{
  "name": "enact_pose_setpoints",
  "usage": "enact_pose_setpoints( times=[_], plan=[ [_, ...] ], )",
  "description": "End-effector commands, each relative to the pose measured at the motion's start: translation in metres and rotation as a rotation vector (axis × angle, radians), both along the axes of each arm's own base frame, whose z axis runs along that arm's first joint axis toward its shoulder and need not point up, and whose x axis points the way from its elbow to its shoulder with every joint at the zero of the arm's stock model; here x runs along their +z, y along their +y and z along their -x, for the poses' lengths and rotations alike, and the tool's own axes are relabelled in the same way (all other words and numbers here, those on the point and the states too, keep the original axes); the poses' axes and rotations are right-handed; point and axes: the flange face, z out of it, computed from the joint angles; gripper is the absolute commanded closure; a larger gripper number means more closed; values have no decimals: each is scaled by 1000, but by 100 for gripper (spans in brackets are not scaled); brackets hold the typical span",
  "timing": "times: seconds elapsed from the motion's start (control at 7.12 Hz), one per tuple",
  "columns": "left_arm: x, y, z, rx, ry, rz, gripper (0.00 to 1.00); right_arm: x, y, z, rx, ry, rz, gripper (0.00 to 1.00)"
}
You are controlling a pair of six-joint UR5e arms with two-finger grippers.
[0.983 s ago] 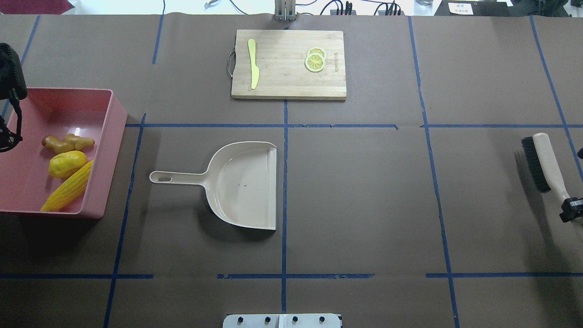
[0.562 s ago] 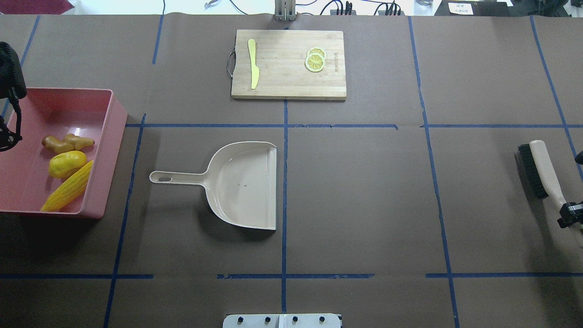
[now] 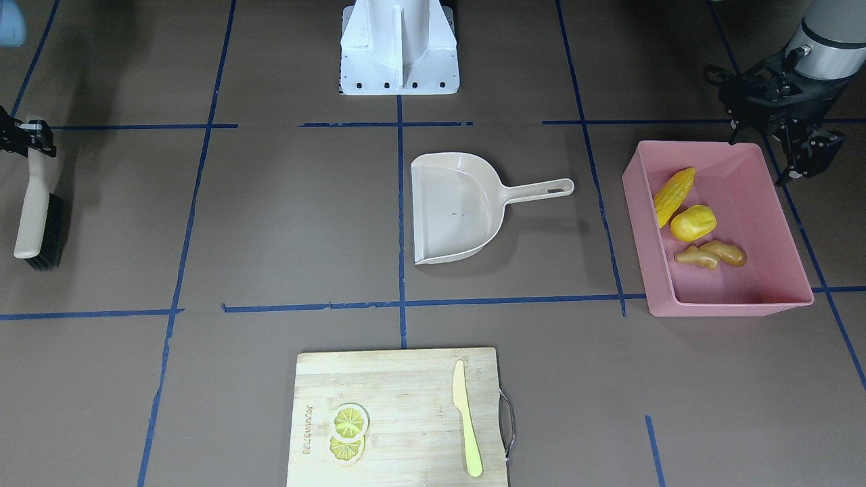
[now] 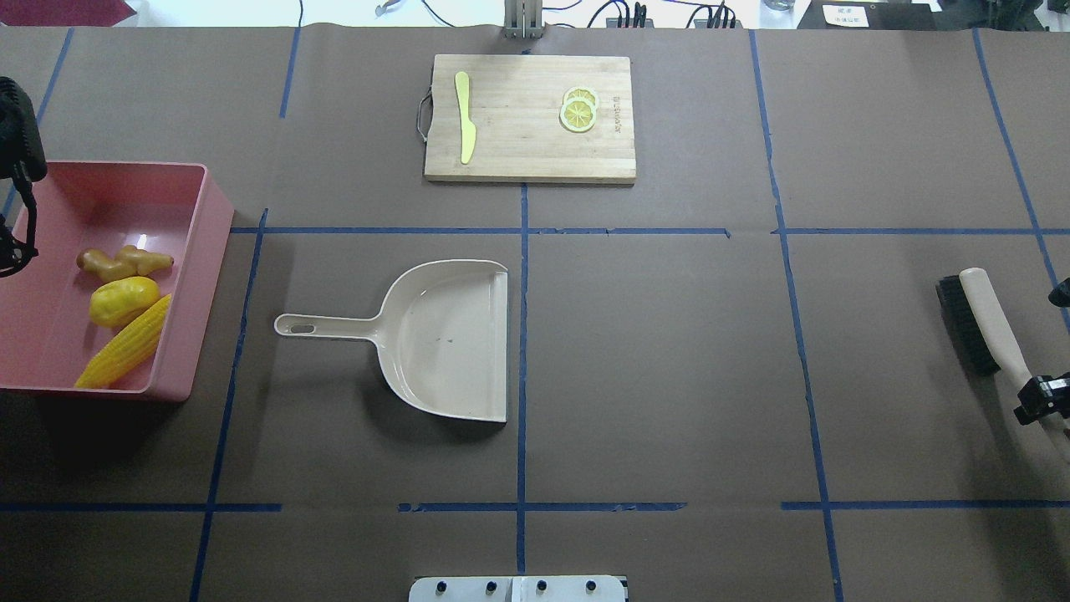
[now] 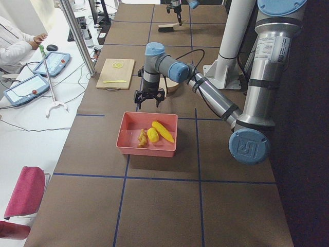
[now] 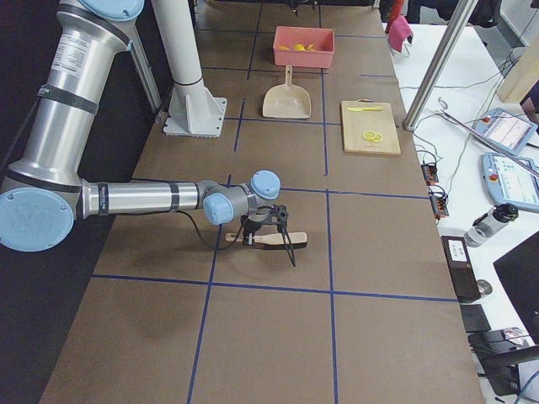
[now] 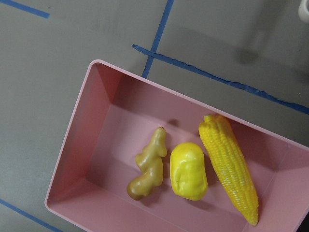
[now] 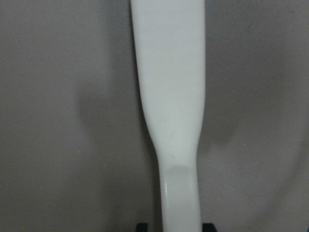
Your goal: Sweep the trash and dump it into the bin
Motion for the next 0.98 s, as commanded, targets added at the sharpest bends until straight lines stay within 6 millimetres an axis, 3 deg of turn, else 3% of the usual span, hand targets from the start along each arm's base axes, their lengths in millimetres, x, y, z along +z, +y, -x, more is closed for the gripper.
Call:
enact_pose_setpoints(
  times=[0.0, 0.14, 0.28, 0.42, 0.7, 0.84],
  plan=[
    [6, -4, 22, -43, -9, 12, 1, -26, -4, -32, 76, -52, -20, 0],
    [10, -6, 36, -72, -14, 35, 1, -44, -17, -73, 187, -67, -60, 0],
    [20, -7, 51, -115, -38, 113, 1, -44, -23, -109, 277, -63, -73, 0],
    [35, -12, 76, -228, -21, 232, 1, -40, -25, -130, 305, -57, -96, 0],
    [98, -33, 149, -505, 271, 692, 0, -24, -22, -174, 350, -29, -80, 0],
    [143, -41, 157, -539, 260, 782, 0, -21, -17, -196, 343, -25, -100, 0]
  ],
)
